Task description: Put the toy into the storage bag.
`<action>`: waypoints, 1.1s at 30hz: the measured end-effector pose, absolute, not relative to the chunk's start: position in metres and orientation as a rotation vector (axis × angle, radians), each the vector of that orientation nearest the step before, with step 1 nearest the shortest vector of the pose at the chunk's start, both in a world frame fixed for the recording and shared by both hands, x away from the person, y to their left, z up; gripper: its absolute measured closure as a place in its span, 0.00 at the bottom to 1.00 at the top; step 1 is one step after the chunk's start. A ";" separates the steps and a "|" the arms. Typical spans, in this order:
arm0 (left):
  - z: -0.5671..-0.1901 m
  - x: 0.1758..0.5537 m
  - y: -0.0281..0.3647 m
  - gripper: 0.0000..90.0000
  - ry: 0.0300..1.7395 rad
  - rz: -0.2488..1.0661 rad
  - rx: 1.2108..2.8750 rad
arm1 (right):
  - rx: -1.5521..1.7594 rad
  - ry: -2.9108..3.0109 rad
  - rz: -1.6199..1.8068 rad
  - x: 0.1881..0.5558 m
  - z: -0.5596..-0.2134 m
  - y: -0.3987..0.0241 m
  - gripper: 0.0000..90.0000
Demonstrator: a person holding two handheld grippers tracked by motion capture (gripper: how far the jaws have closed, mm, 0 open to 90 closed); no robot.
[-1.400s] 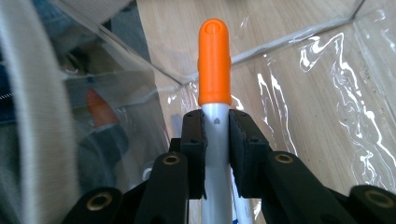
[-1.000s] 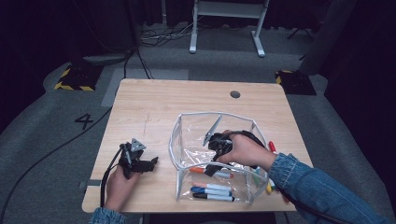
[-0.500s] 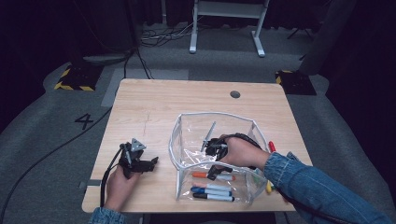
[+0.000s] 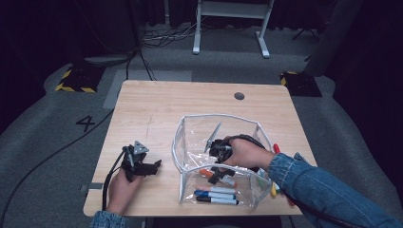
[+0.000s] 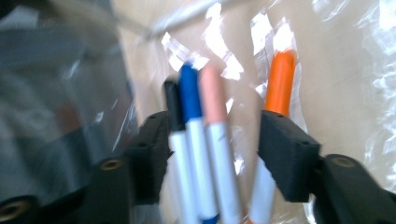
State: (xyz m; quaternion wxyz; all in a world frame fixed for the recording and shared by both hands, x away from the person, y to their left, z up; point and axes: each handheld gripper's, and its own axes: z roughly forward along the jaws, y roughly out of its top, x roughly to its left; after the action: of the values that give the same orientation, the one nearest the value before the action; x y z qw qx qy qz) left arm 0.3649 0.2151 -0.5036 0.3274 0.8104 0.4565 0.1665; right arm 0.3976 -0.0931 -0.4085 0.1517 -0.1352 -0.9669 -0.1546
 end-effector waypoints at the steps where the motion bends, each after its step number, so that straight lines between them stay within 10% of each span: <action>1: -0.504 0.365 0.215 0.17 1.196 0.436 2.122 | -0.417 -2.783 -0.468 0.399 -0.405 -0.094 0.46; 33: -0.504 0.365 0.215 0.17 1.197 0.435 2.122 | -0.800 -2.937 -1.099 0.373 -0.276 -0.196 0.50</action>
State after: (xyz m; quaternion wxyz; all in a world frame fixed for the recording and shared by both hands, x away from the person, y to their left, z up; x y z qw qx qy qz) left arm 0.3649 0.2150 -0.5035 0.3271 0.8103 0.4569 0.1662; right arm 0.3733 -0.1958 -0.2759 -0.0473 -0.2468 -0.9065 -0.3392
